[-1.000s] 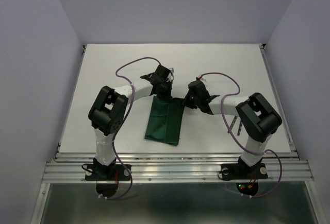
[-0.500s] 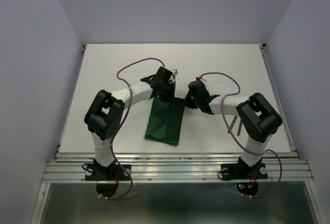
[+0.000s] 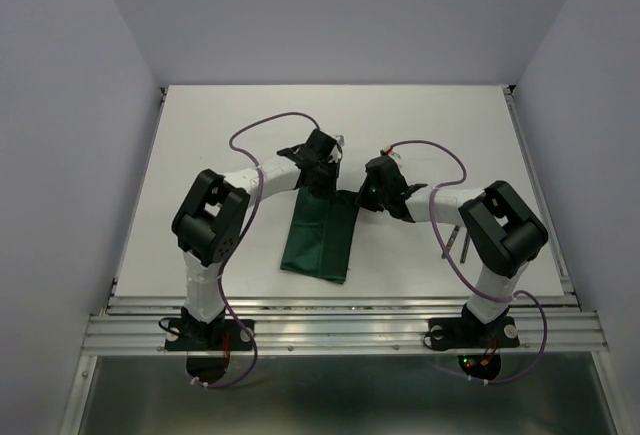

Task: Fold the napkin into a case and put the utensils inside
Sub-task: Smooth out the 2/3-rectangle-folded napkin at the center of the board, then move the 2/3-rectangle-folded napkin to the center of the board, then pick up the 2/3-rectangle-folded napkin from the center of the board.

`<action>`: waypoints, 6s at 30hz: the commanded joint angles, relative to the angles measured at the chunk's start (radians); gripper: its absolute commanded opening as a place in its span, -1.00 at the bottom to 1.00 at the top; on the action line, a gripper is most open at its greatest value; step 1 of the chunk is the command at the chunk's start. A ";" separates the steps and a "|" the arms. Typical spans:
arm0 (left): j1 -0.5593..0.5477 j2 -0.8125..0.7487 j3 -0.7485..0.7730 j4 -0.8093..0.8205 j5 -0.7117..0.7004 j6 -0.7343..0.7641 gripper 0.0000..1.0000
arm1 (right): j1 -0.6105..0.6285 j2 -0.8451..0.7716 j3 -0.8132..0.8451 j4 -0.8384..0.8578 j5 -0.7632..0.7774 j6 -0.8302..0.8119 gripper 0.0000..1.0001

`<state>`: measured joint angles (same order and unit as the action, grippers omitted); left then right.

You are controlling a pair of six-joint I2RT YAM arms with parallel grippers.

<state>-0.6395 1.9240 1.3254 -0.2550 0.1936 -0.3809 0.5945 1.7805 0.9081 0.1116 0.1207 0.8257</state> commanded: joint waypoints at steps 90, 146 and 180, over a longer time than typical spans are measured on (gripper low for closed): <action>0.089 -0.198 -0.029 -0.092 -0.244 -0.019 -0.72 | -0.047 0.056 0.209 -0.109 0.043 -0.227 -0.99; 0.164 -0.172 -0.149 0.000 -0.054 -0.092 0.20 | -0.094 0.238 0.305 -0.061 -0.122 -0.514 -0.99; 0.184 0.043 0.054 0.010 0.049 -0.069 -1.00 | -0.094 0.229 0.298 -0.110 -0.072 -0.387 -0.99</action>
<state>-0.4622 2.0006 1.3434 -0.2283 0.2214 -0.4484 0.5041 1.9881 1.1961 0.0776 -0.0132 0.3965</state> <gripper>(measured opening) 0.021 0.013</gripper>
